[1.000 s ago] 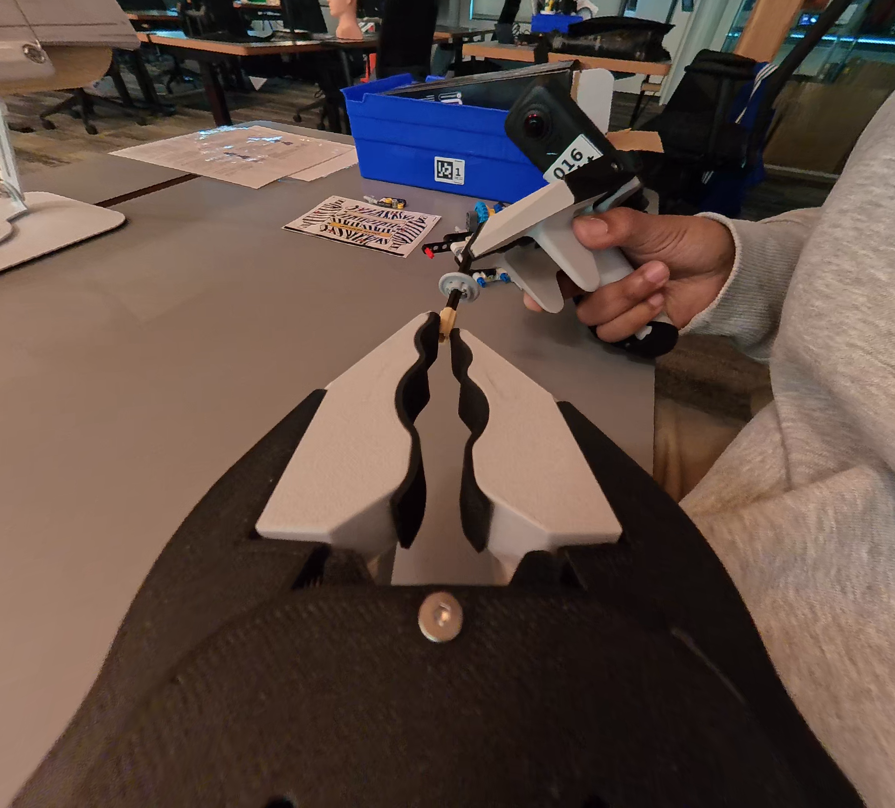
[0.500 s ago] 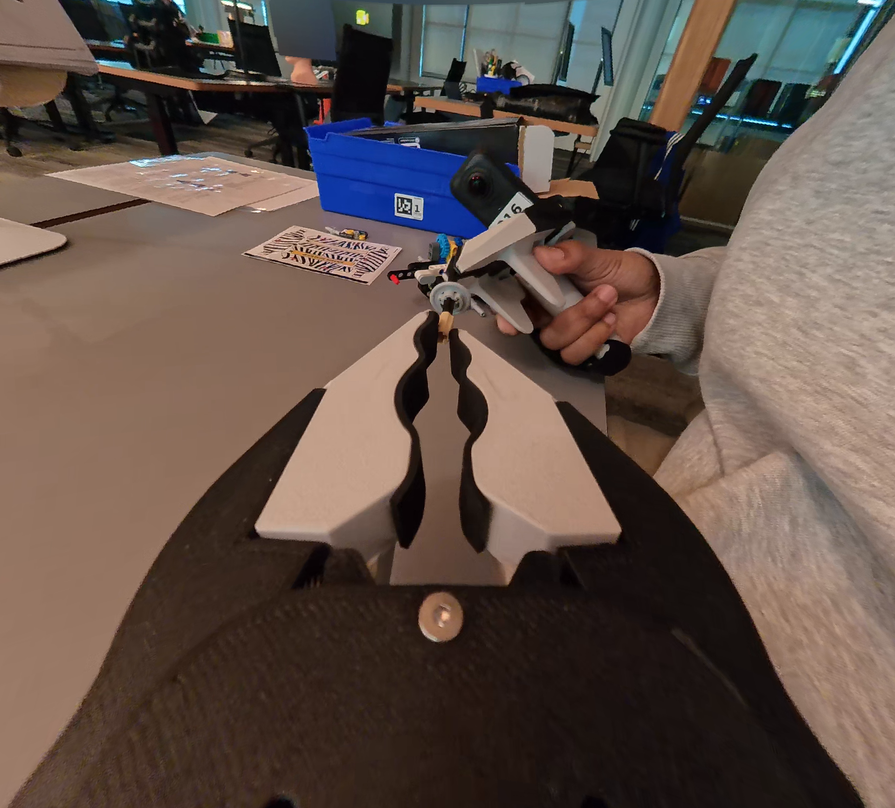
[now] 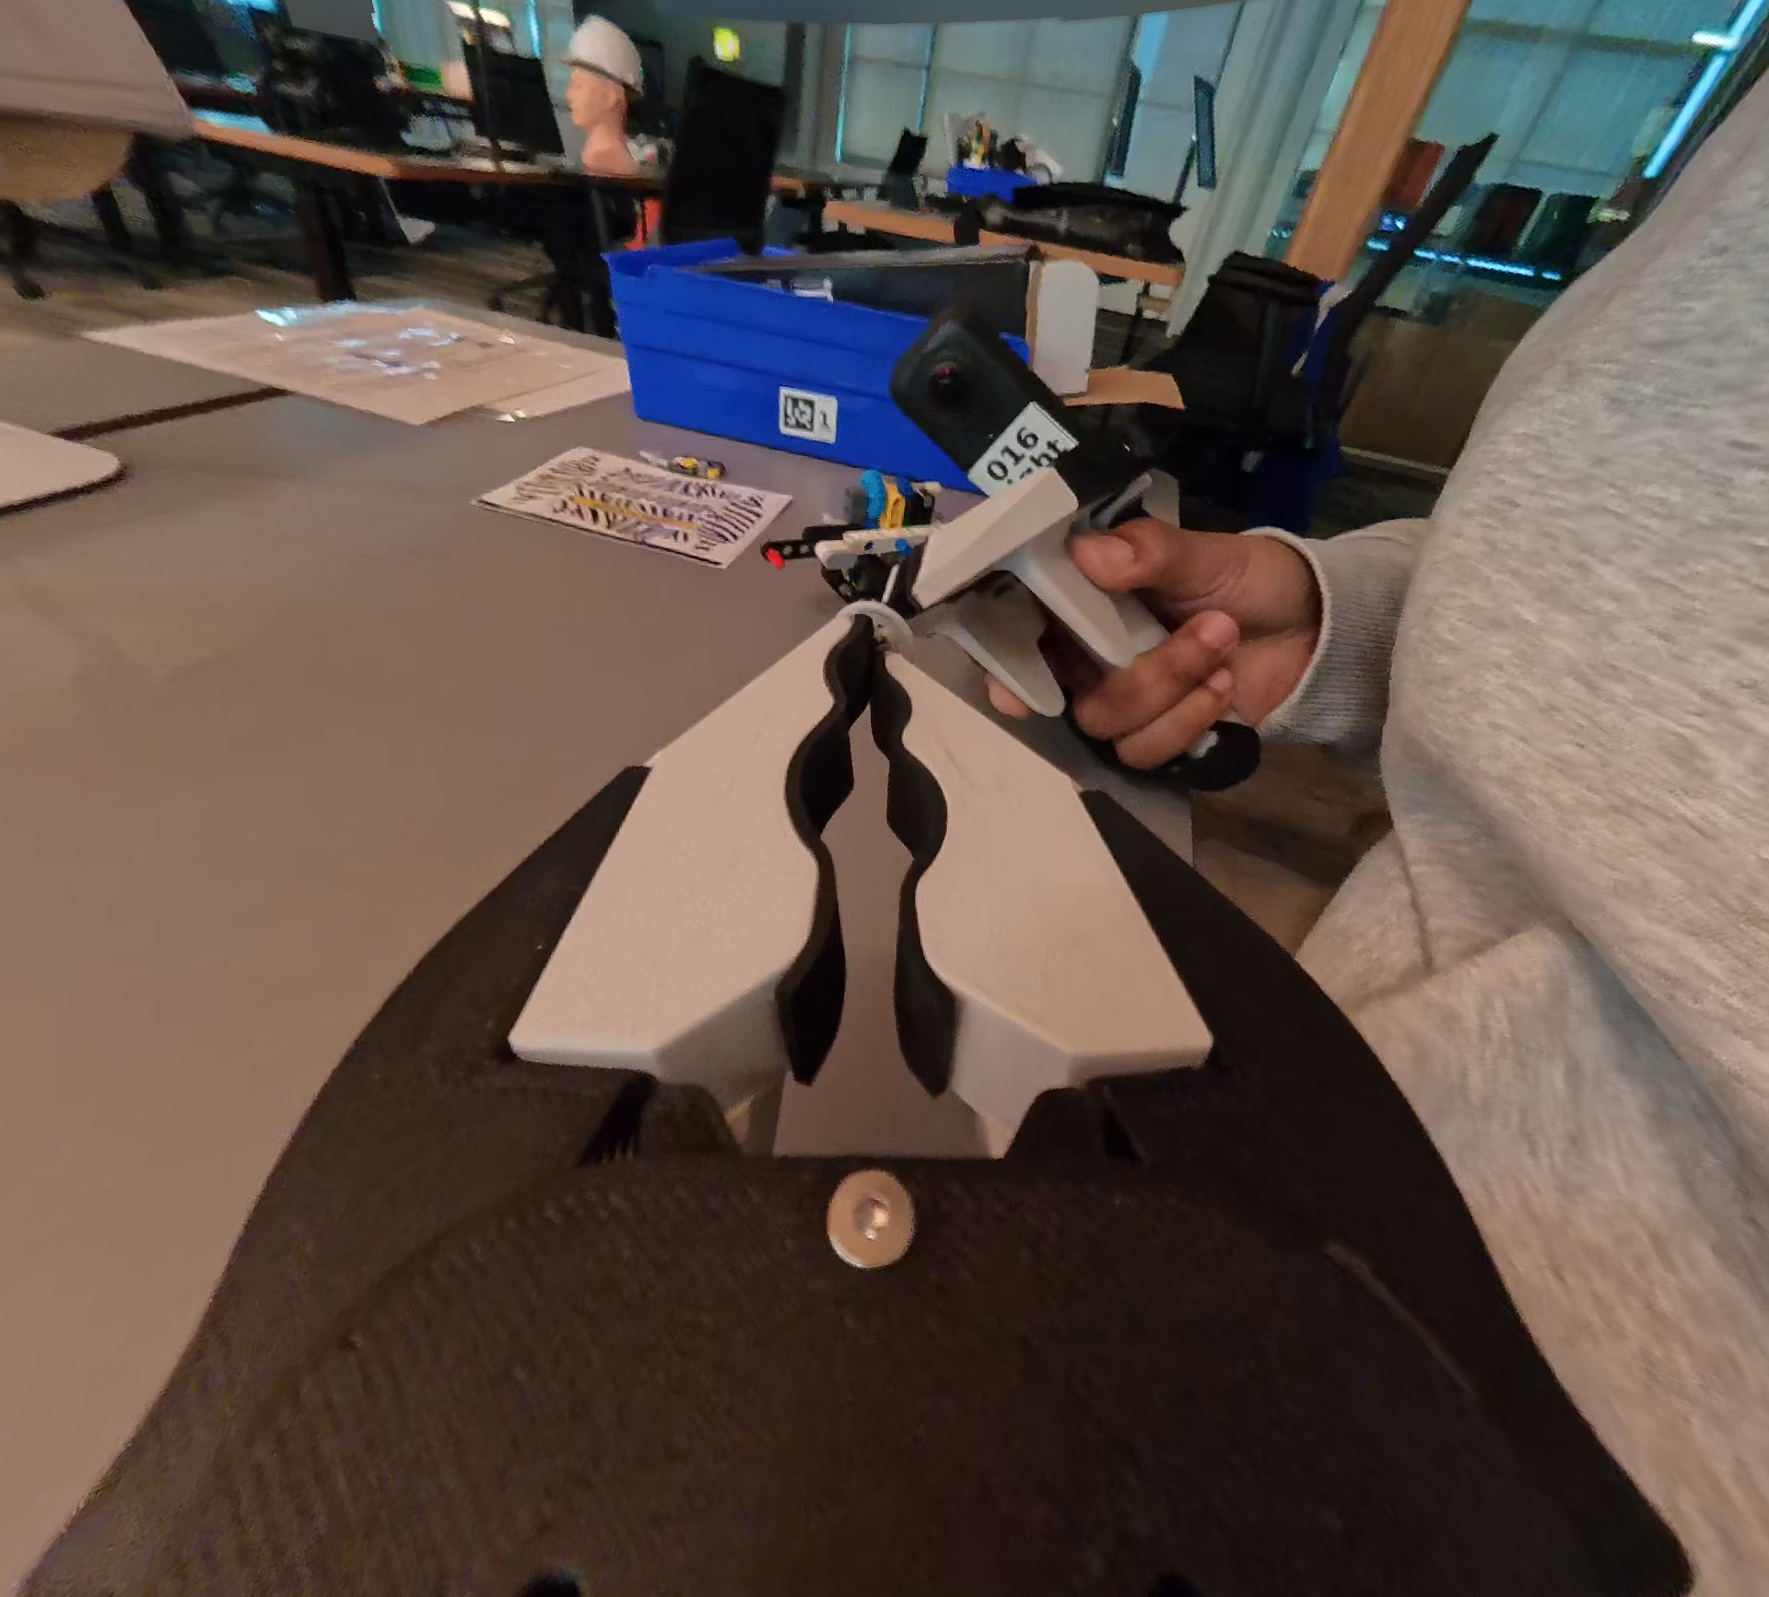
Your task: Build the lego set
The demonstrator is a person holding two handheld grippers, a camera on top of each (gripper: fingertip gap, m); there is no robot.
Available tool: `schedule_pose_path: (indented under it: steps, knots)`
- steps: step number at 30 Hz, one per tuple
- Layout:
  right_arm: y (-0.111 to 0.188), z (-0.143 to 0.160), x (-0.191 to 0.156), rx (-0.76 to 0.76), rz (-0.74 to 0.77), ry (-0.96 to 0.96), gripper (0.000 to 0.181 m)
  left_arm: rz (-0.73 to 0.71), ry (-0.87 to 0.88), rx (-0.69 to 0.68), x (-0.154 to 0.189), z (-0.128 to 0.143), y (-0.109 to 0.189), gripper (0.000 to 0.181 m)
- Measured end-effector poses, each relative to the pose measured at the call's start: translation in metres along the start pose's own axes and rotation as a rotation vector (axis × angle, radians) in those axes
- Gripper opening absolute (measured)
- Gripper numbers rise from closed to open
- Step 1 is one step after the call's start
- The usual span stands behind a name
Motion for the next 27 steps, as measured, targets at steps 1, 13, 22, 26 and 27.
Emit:
schedule_pose_path:
  steps: [1,13,22,26,27]
  knots:
    - [0.001,-0.001,0.003,0.002,0.017,0.001,0.002,0.004,-0.003,-0.02,0.001,0.002,-0.001,0.0]
    - [0.013,-0.011,0.016,-0.015,0.184,0.153,0.002,-0.118,-0.004,-0.003,-0.028,-0.009,0.01,0.003]
    - [0.007,-0.01,0.012,-0.048,0.219,0.283,0.003,-0.592,0.105,0.217,-0.111,-0.085,0.144,0.015]
    - [-0.001,-0.001,0.011,-0.106,0.243,0.358,0.003,-0.849,0.083,0.14,-0.125,-0.075,0.223,0.015]
    - [-0.003,0.002,0.01,-0.121,0.246,0.374,0.003,-0.899,0.095,0.11,-0.126,-0.068,0.237,0.015]
Point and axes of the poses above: each gripper's, where its closed fingertips meet, y back along the fingers, z out of its underside, x = y × z across the jaws, the point moved 1 cm from there along y, back along the fingers, and after that the axes turned 9 degrees about -z, right-handed, at the moved point
